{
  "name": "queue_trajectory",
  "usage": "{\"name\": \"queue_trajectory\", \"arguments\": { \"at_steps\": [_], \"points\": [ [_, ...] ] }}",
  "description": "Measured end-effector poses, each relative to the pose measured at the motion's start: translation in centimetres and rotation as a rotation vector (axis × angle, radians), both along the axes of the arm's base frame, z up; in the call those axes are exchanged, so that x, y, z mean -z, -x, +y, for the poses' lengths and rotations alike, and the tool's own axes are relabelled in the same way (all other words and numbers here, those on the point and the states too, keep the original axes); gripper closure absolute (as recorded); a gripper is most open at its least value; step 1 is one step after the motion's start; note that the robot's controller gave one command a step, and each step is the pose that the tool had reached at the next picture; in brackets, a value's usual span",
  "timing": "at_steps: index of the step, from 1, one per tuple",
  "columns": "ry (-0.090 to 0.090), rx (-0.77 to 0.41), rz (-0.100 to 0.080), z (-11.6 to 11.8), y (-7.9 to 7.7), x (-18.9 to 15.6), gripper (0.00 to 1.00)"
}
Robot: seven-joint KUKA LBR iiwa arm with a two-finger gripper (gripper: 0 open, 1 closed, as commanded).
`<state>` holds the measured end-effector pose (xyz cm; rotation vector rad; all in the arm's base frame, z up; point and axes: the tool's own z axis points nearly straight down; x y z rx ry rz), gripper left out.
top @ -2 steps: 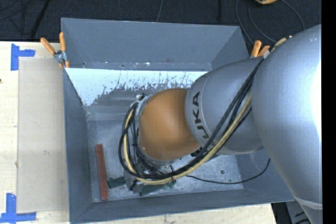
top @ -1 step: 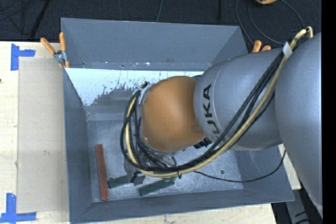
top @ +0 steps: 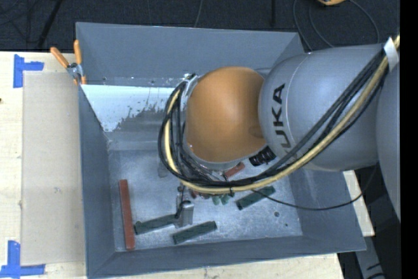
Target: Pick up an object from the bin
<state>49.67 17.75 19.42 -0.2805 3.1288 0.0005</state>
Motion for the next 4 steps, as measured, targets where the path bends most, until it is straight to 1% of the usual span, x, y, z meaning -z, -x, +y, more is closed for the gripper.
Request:
{"name": "queue_trajectory", "arguments": {
  "at_steps": [1, 2, 3, 4],
  "points": [
    [0.000, 0.001, 0.000, 0.0, 0.0, 0.0, 0.00],
    [-0.001, -0.076, -0.005, -0.5, -0.2, 2.4, 0.00],
    [-0.002, -0.195, -0.001, -5.0, 0.2, 6.9, 0.00],
    [0.006, -0.240, 0.005, -7.8, 0.0, 9.9, 0.00]
  ]
}}
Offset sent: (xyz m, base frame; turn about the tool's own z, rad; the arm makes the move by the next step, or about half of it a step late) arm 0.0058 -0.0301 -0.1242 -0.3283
